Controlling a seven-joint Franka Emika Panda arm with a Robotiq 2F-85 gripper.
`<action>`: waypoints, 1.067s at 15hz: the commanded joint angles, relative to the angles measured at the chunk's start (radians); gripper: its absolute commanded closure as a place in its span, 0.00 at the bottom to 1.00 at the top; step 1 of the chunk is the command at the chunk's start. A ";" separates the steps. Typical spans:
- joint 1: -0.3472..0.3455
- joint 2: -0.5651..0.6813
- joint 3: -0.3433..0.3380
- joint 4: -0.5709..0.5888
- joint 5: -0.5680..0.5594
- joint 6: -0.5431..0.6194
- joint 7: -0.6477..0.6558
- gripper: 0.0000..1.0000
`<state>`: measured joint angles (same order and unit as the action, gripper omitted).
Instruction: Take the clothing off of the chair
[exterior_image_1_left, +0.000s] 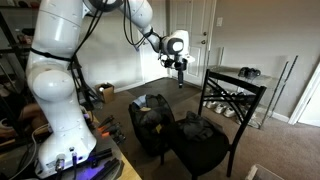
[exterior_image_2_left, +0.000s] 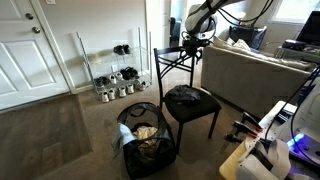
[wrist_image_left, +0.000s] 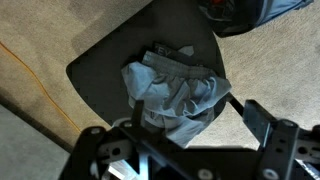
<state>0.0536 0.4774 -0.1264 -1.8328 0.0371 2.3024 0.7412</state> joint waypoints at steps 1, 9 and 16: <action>-0.001 0.000 0.001 0.002 0.000 -0.002 0.000 0.00; -0.001 0.000 0.001 0.002 0.000 -0.002 0.000 0.00; -0.005 0.224 0.007 0.201 0.079 -0.046 0.180 0.00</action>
<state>0.0552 0.5845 -0.1231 -1.7554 0.0717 2.2978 0.8533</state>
